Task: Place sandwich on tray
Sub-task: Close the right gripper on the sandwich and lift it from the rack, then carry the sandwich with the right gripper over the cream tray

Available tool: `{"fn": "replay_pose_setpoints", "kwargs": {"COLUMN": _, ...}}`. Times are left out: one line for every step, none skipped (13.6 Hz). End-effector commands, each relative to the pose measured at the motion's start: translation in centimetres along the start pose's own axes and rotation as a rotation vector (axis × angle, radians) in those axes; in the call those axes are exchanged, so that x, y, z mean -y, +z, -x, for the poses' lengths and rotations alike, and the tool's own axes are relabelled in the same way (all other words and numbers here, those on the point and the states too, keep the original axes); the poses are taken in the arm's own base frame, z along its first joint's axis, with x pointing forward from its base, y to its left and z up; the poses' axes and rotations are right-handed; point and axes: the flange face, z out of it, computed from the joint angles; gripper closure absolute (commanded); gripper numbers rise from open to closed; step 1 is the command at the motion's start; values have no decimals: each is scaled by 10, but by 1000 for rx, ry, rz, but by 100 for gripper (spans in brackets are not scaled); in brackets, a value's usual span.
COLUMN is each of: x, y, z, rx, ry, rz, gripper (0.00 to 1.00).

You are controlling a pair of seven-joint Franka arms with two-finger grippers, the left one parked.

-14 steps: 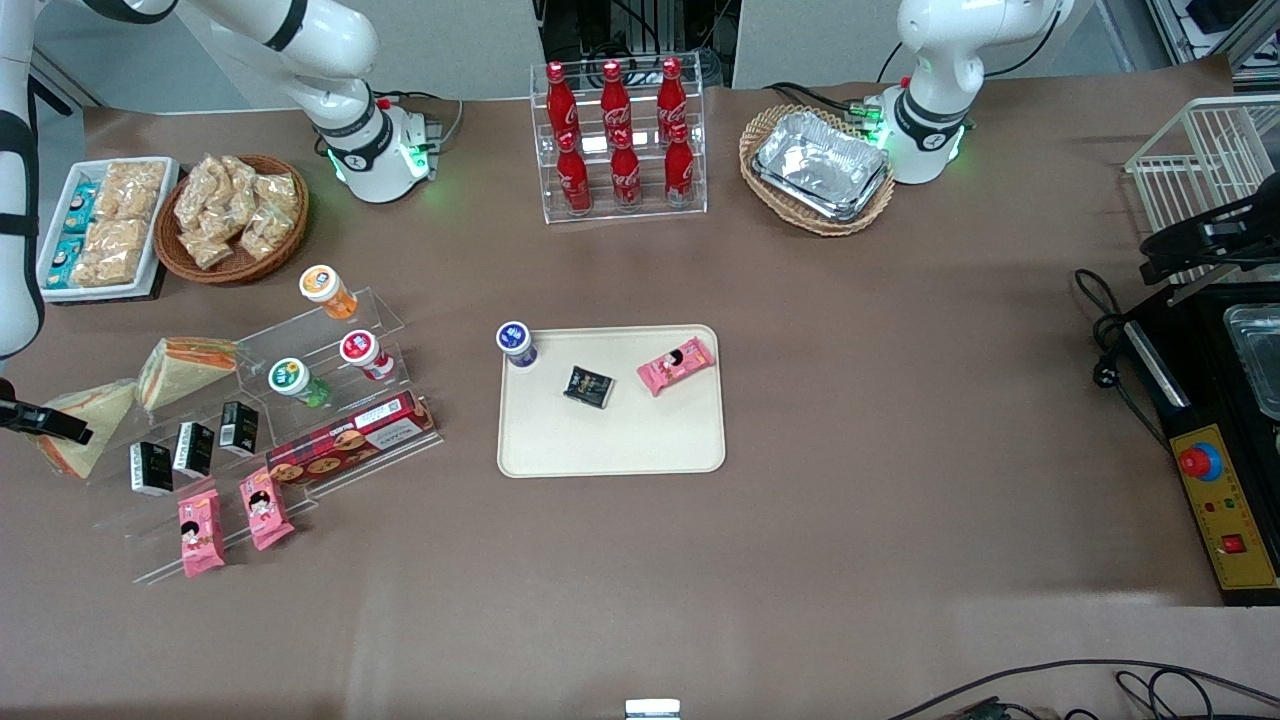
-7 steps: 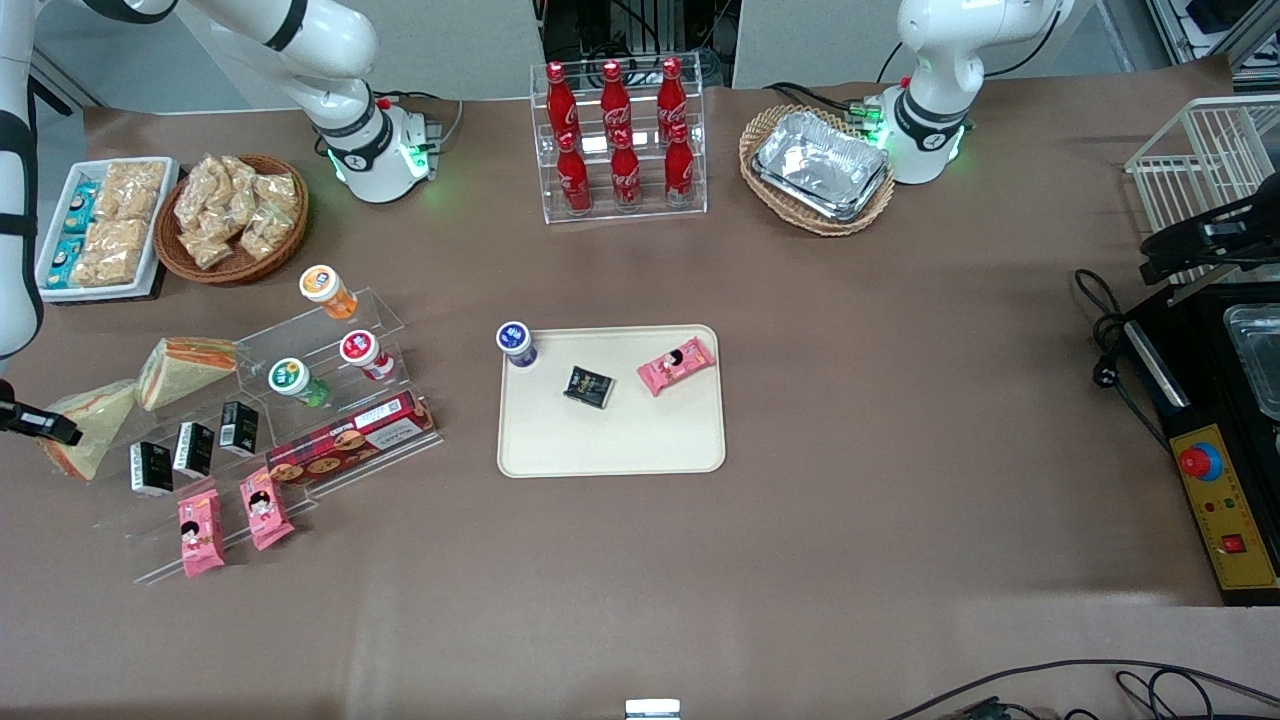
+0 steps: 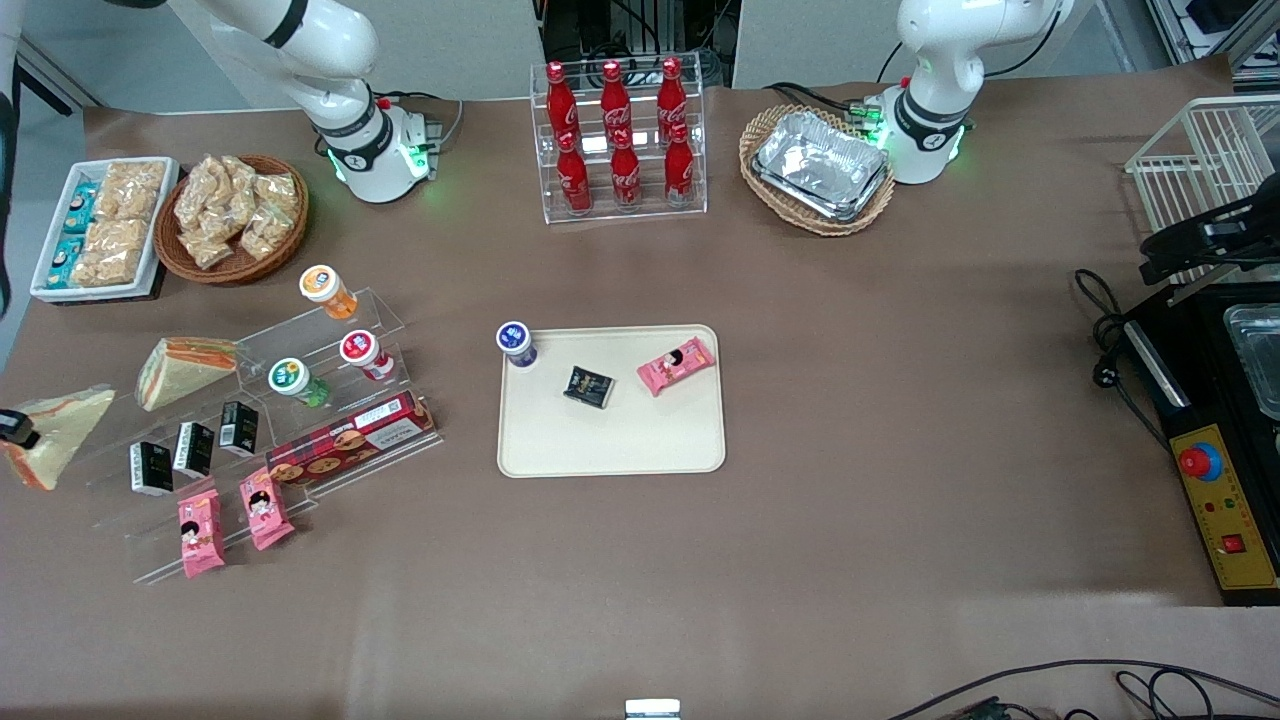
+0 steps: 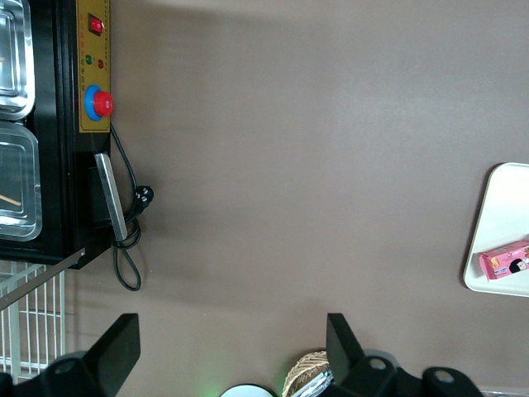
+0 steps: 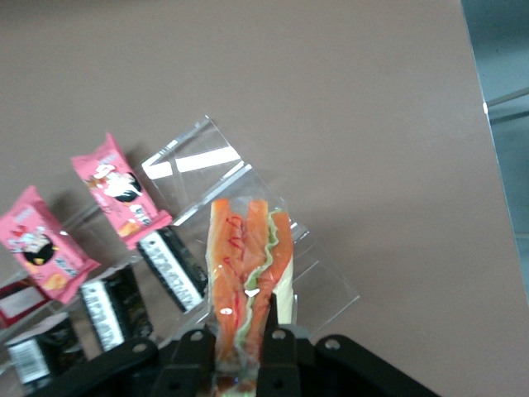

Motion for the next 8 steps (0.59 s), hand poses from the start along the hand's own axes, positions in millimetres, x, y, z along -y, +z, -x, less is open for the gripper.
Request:
{"fn": "replay_pose_setpoints", "kwargs": {"x": 23, "y": -51, "z": 6, "rx": -3, "ry": 75, "rz": -122, "gripper": 100}}
{"fn": "replay_pose_setpoints", "kwargs": {"x": 42, "y": -63, "z": 4, "rx": 14, "ry": 135, "rz": -132, "gripper": 100}}
{"fn": "replay_pose_setpoints", "kwargs": {"x": 61, "y": -71, "z": 6, "rx": 52, "ry": 199, "rz": -142, "gripper": 100}}
{"fn": "replay_pose_setpoints", "kwargs": {"x": 84, "y": -80, "z": 10, "rx": 87, "ry": 254, "rz": -152, "gripper": 100}}
{"fn": "replay_pose_setpoints", "kwargs": {"x": 110, "y": -88, "z": 12, "rx": 106, "ry": 312, "rz": -155, "gripper": 100}}
{"fn": "replay_pose_setpoints", "kwargs": {"x": 139, "y": -93, "z": 15, "rx": 138, "ry": 369, "rz": -152, "gripper": 100}}
{"fn": "replay_pose_setpoints", "kwargs": {"x": 167, "y": -97, "z": 19, "rx": 168, "ry": 428, "rz": -147, "gripper": 100}}
{"fn": "replay_pose_setpoints", "kwargs": {"x": 191, "y": -99, "z": 22, "rx": 188, "ry": 497, "rz": -145, "gripper": 100}}
